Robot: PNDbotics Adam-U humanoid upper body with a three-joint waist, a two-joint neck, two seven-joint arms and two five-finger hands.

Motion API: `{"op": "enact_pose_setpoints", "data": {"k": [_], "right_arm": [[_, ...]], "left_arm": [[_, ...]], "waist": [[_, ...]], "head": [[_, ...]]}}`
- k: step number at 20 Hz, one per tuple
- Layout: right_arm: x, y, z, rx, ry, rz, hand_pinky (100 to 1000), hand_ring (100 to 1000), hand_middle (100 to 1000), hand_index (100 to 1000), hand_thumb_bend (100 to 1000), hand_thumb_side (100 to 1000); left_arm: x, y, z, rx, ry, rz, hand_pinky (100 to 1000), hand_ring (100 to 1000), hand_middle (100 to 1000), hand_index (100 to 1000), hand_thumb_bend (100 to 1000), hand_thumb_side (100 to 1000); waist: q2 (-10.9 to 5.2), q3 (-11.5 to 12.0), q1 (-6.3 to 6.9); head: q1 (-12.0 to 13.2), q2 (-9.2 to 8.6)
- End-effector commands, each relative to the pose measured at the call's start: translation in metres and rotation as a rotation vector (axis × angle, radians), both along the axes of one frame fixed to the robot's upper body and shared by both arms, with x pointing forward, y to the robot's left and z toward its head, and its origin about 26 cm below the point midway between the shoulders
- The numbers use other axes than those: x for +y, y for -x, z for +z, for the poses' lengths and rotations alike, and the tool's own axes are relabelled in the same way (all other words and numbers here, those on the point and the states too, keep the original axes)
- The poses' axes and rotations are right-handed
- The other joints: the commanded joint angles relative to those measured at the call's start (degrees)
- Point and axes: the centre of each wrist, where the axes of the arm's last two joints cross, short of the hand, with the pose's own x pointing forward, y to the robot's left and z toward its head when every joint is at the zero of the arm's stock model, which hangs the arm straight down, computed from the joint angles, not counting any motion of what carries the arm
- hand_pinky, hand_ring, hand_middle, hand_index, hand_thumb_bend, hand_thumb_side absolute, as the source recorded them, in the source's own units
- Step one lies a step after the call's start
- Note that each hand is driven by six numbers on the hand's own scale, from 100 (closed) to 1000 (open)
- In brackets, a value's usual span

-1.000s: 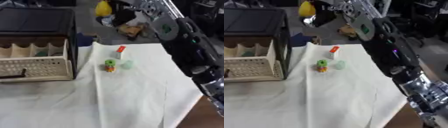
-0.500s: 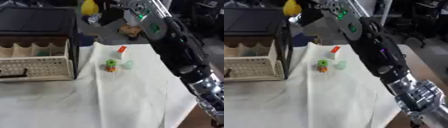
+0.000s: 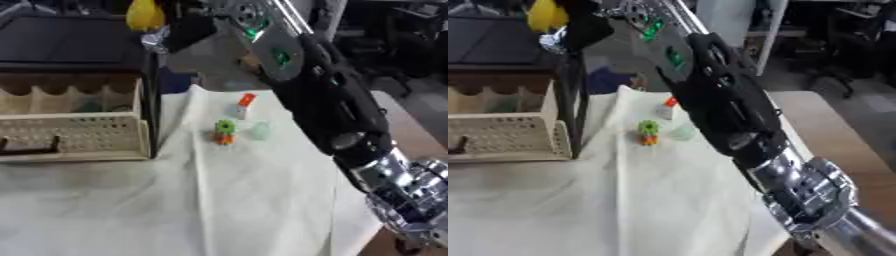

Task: Pick up objects from table and place into drawer.

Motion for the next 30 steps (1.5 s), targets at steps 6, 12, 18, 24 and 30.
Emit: {"op": "enact_pose_setpoints", "data": {"k": [6, 12, 18, 24, 30], "right_arm": [[0.018, -0.001, 0.004, -0.016, 0.008, 0.014, 522, 563, 436, 648, 317, 649], [0.027, -0.007, -0.006, 0.021, 0.014, 0.018, 519, 562, 435, 650, 324, 634], [0.034, -0.012, -0.014, 0.05, 0.023, 0.019, 518, 562, 436, 655, 334, 625], [0.039, -0.018, -0.02, 0.047, 0.031, -0.006, 518, 565, 435, 654, 329, 632], [0.039, -0.021, -0.023, 0.044, 0.034, -0.016, 522, 569, 443, 682, 361, 634]], "left_arm": [[-0.002, 0.002, 0.008, -0.023, -0.017, -0.011, 322, 336, 354, 573, 100, 1000], [-0.003, 0.002, 0.008, -0.022, -0.018, -0.014, 322, 336, 354, 572, 100, 1000], [-0.003, 0.002, 0.007, -0.02, -0.018, -0.015, 322, 336, 354, 571, 100, 1000], [-0.004, 0.002, 0.006, -0.017, -0.019, -0.016, 322, 336, 353, 571, 100, 1000], [-0.004, 0.002, 0.006, -0.015, -0.022, -0.015, 321, 335, 352, 570, 100, 1000]], "waist": [[-0.87, 0.38, 0.33], [-0.86, 0.58, 0.4], [-0.83, 0.72, 0.44], [-0.77, 0.88, 0.33], [-0.66, 0.84, 0.23]], "head": [[-0.03, -0.54], [-0.03, -0.64], [-0.09, -0.69], [-0.09, -0.69], [0.01, -0.66]]}}
